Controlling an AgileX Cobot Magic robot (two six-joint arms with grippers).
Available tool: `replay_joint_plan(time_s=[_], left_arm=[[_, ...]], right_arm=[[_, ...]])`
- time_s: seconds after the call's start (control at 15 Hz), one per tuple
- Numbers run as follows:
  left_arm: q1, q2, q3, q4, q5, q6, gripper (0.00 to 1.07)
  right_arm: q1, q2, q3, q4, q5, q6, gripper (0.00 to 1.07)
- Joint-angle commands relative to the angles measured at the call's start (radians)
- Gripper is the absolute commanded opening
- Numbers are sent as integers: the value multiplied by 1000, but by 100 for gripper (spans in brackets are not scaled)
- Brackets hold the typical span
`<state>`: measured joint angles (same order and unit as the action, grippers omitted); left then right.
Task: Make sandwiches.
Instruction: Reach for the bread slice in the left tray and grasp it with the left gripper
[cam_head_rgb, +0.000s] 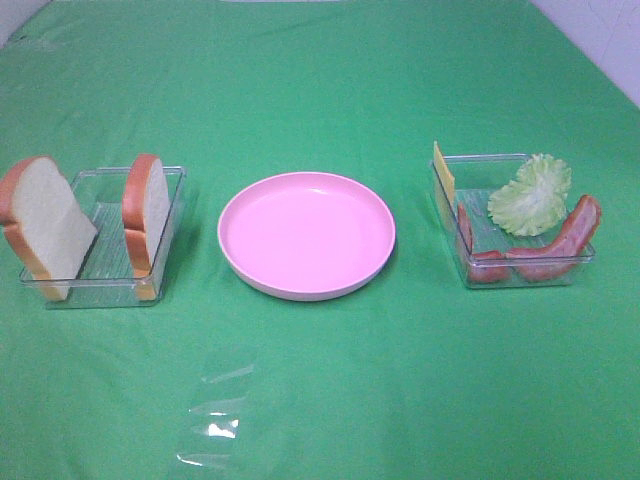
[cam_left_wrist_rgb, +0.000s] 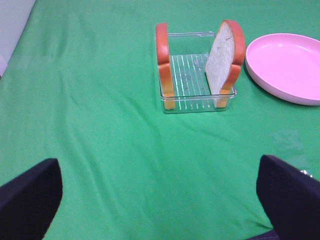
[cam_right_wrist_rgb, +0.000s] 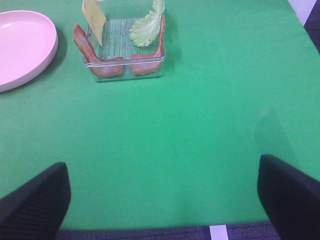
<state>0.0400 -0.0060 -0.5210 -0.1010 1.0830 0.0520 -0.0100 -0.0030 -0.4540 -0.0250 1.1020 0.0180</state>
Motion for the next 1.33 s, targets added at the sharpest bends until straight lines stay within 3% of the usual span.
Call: replay_joint_plan(time_s=[0.07,0.27,0.67,0.73,0.87,1.33], left_arm=[[0,-4,-7,-6,-17,1,98],[0,82,-55,-13,-113,-5,98],[0,610,-244,-104,-205,8,98],[0,610,-244,-104,-205,8,98],[0,895,-397,-146,-205,17,98],[-6,1308,-613,-198,-231,17,98]], right_arm=[[-7,-29,2,-3,-4,-7,98],[-7,-29,2,-3,-4,-7,98],[-7,-29,2,-3,-4,-7,98],[-7,-29,2,-3,-4,-7,98],[-7,-29,2,-3,-4,-7,98],[-7,-29,2,-3,-4,-7,98]])
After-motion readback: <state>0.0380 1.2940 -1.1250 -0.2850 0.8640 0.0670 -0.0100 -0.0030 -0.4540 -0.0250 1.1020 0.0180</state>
